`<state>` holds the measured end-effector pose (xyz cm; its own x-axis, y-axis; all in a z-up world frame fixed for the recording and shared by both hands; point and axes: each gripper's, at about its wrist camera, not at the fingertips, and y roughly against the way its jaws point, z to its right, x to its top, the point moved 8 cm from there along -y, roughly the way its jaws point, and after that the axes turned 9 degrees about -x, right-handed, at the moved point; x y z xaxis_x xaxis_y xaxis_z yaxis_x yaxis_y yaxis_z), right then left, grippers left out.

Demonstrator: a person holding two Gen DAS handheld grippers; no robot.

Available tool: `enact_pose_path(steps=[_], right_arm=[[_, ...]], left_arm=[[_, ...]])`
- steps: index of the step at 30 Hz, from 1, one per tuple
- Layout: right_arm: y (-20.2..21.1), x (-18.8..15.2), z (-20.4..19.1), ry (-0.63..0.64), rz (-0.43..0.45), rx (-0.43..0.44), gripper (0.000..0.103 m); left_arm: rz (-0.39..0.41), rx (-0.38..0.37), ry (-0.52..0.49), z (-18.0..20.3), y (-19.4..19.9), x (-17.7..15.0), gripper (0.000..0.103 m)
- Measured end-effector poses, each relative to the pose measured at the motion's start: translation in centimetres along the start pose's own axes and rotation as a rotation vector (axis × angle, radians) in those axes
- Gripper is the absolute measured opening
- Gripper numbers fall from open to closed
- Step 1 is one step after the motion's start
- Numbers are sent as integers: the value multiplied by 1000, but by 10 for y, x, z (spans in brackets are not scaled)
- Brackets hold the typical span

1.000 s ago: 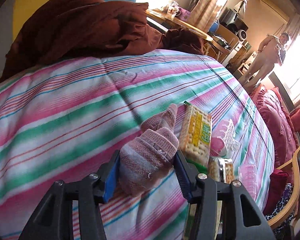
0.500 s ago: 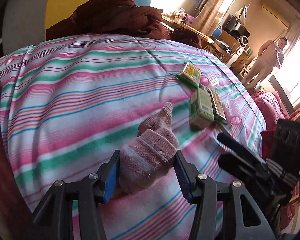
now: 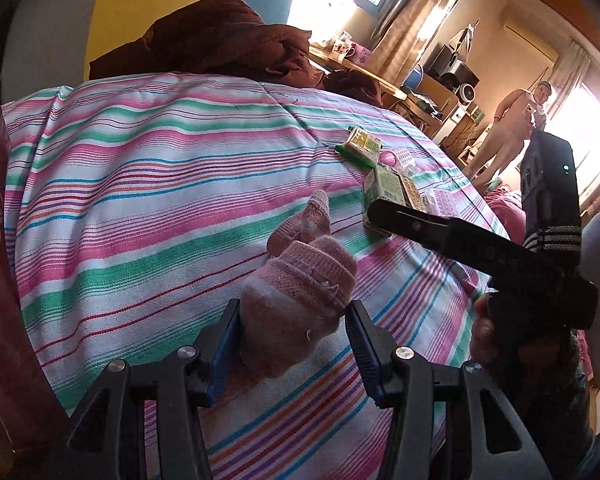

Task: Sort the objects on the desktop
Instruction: 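Grasp the pink sock with the left tool, then grasp the green tea box with the right tool while the left tool holds the pink sock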

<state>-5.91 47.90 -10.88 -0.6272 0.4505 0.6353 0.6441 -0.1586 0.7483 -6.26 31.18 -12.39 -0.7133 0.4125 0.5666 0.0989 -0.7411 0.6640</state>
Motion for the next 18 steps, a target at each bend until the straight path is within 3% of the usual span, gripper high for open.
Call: enact_pose_path(steps=[8,10,13,18], right_arm=[[-20,14,3,8,15,-105,65],[-26,15,6,-4,11,-122,57],[-28,17,12,-23,11,-132,44],[-21,9,7,6,11,-90,37]], left_arm=[[37,-33,6,-1,0,-2,54],[44,-39,6,-1,0,-2,54],[52,-48,3,-1,0,-3,55],[49,-63,13,-1,-1,-4,58]])
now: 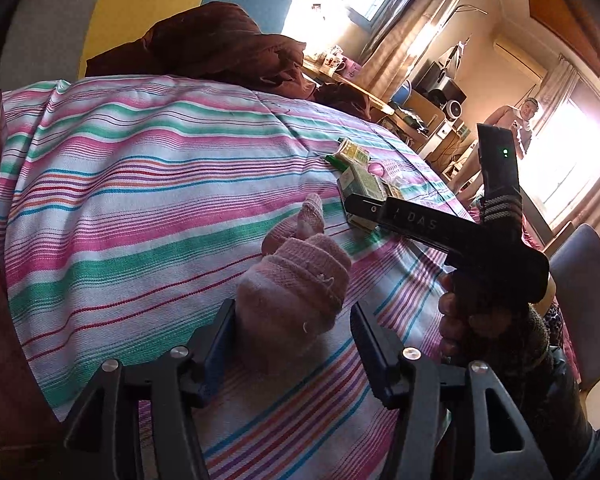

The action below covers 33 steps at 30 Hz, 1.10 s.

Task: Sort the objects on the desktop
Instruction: 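Grasp the green tea box with the right tool while the left tool holds the pink sock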

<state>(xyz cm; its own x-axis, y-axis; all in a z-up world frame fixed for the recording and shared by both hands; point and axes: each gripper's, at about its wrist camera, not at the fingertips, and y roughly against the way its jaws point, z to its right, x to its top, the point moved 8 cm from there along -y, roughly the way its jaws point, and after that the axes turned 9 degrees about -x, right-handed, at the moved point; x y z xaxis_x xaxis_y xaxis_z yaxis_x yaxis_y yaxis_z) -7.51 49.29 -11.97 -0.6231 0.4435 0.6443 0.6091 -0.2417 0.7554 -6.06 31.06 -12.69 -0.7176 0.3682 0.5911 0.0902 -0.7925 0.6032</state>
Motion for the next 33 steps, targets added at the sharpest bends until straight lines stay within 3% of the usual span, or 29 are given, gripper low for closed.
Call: enact_pose_path(steps=[4,7,14,17,18,19,26,28,29,33], right_arm=[[8,-7,-5,30,1,41,36],[17,-19,-11,66,-2,73,36],[32,-40,-27,164,-1,109,35],[30,-39,-31,163,-13,145,42],[29,-38,-31,155,-16,151,56],[28,-37,-31,147,-17,155,63],[16,-26,-29,124,-24,125,75],[12,-22,-28,113,-23,112,91],[10,-22,-28,112,-26,105,94],[6,-23,-33,152,-28,64,95]], left_arm=[[-13,32,-33,2,-2,0,56],[-8,74,-59,4,0,-2,49],[-5,74,-75,9,13,-15,44],[-1,55,-64,8,17,-16,44],[2,51,-55,8,17,-16,46],[5,47,-46,7,18,-15,46],[2,39,-31,5,16,-13,51],[1,36,-30,5,15,-13,51],[2,34,-29,4,16,-12,51],[12,40,-24,2,16,-7,52]])
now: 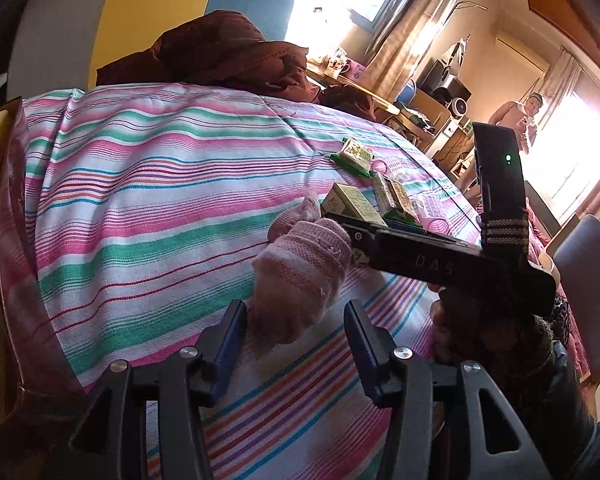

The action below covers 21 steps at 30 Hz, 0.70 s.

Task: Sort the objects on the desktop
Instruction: 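Grasp the green tea box with the right tool while the left tool holds the pink sock, then carry the pink sock and green tea box into the gold tray and open both tools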

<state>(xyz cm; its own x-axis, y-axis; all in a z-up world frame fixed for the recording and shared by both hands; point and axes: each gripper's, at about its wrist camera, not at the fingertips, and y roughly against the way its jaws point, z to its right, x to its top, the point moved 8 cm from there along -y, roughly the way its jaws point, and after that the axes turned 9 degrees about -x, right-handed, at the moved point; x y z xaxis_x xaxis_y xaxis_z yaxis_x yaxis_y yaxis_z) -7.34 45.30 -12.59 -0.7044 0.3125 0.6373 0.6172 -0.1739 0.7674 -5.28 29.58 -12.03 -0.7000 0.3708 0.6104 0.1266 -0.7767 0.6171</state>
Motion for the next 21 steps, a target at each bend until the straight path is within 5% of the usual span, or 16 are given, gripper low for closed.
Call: enact_pose_path(steps=[2,4,8,14,21], right_arm=[[-2,0,-1,20,-7,-24,94],[-1,2,2,18,13,-51,68],[0,4,7,8,32,-58,43],[3,1,2,40,37,-34,31],[9,-5,0,54,32,-46,31]], left_arm=[[3,3,-5,0,0,3,52],[6,7,-13,1,0,5,52],[-1,16,-33,1,-4,12,52],[-35,22,-52,2,-18,10,49],[-11,30,-79,6,-7,7,36]])
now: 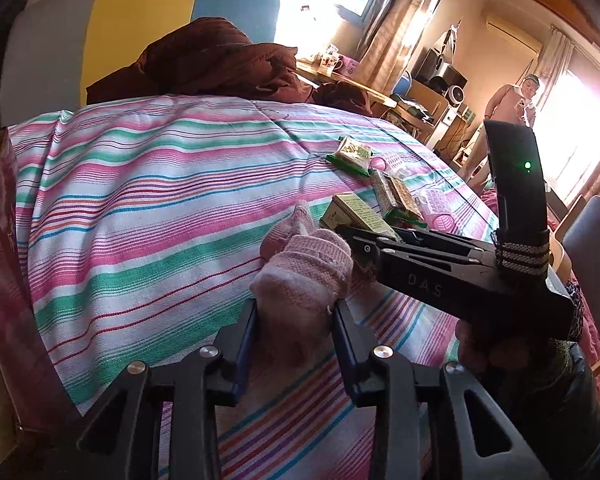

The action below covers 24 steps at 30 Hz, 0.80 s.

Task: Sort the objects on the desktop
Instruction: 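Carry the pink sock and green tea box into the gold tray and open both tools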

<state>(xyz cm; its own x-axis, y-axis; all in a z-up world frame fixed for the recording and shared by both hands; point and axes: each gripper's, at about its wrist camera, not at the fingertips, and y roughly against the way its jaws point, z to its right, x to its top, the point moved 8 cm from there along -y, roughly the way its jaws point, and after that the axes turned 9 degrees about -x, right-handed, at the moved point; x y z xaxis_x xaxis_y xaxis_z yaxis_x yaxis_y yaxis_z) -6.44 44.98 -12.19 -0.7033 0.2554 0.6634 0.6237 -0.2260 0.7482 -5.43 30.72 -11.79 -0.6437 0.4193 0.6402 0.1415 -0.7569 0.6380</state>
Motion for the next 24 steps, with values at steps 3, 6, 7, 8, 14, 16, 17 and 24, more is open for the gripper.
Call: enact_pose_path(steps=[3,6,7,8,14,16,17,24], right_arm=[[2,-2,1,1,-7,-15,31],[4,-4,1,0,-12,-28,30],[7,-4,1,-2,-6,-24,30],[10,-3,0,-5,0,-20,30],[34,12,-11,-3,61,18,30],[43,19,-21,7,80,48,30],[47,23,-26,10,89,67,30],[73,38,-104,77,115,259,31]], left_arm=[[13,-1,-16,4,7,-1,35],[19,-1,-28,8,11,-4,35],[21,-5,-28,10,13,-6,35],[27,-6,-30,11,17,-7,35],[88,-3,-34,14,51,-9,35],[117,-1,-29,14,67,-10,35],[132,1,-24,13,77,-10,35],[274,79,37,-15,164,-16,35]])
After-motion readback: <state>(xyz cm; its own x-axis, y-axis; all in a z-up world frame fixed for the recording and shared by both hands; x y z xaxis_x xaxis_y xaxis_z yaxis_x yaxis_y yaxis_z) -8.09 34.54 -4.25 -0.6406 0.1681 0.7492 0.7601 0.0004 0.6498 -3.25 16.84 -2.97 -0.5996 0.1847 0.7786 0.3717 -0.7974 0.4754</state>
